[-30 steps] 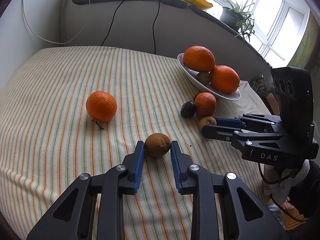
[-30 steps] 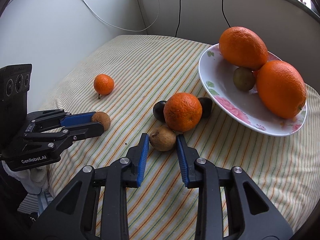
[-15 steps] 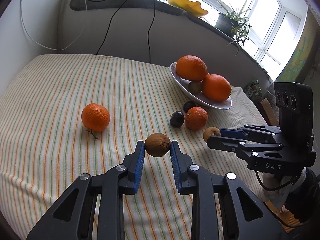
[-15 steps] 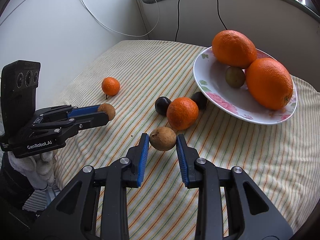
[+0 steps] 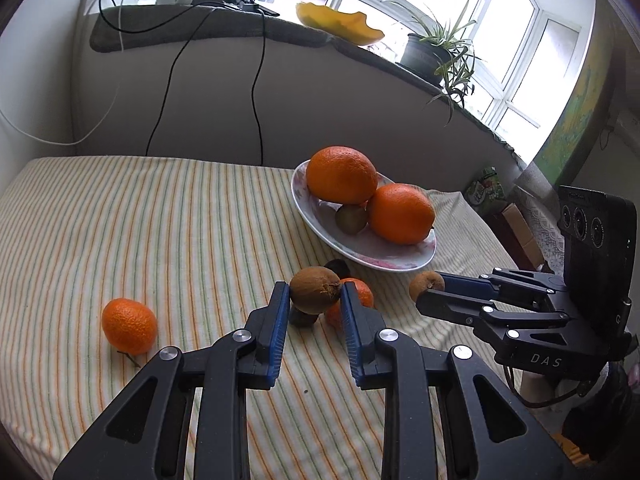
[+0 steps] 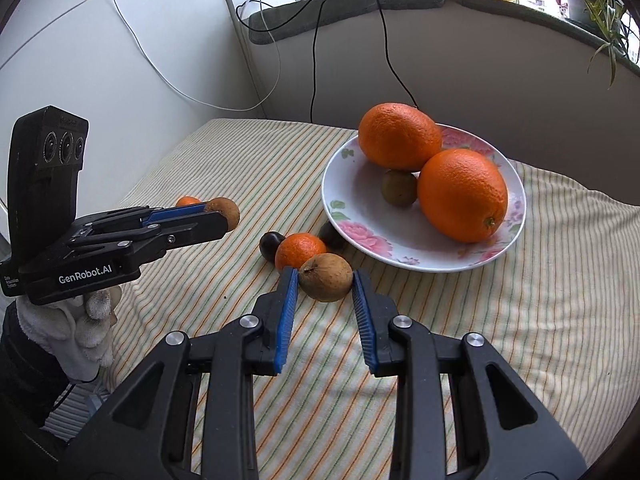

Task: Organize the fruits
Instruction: 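Carry both kiwis into the white plate and open both tools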

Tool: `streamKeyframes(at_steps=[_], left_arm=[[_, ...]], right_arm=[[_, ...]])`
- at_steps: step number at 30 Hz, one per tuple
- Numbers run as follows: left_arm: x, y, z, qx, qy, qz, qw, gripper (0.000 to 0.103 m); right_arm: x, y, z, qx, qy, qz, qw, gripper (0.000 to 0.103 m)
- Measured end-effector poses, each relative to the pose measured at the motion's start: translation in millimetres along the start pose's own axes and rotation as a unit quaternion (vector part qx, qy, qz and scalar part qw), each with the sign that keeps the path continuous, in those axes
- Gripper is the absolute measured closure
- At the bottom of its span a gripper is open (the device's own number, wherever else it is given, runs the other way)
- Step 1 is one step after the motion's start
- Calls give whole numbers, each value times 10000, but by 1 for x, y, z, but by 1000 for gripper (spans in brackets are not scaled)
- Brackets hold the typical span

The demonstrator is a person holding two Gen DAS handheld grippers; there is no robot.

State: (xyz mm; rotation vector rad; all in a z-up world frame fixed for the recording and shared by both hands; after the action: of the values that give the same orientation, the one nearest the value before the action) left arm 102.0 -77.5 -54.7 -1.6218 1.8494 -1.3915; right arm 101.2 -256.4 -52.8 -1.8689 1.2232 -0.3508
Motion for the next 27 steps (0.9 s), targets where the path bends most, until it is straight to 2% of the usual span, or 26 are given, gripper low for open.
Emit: streamKeyframes(at_steps=[12,27], left_arm=[[19,-26,45,-54,209,237,9995,79],[22,-25,71,-296,250,322,9987,79]], right_arm=[[10,-12,12,90,256,-139,9995,74],[26,-18,28,15,412,-57,9991,73]])
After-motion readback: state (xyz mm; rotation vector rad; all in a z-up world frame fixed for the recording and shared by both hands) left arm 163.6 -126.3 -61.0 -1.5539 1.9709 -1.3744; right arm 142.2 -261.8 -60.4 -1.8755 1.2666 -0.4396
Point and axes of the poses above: each gripper's, at about its wrist camera, not at the fingertips, and z roughly the way its jaws point, x to its right, y to its underside, the point moved 2 cm from there along z, roughly the way its jaws point, and after that the axes turned 11 degrees about x, right-handed, at the moved point
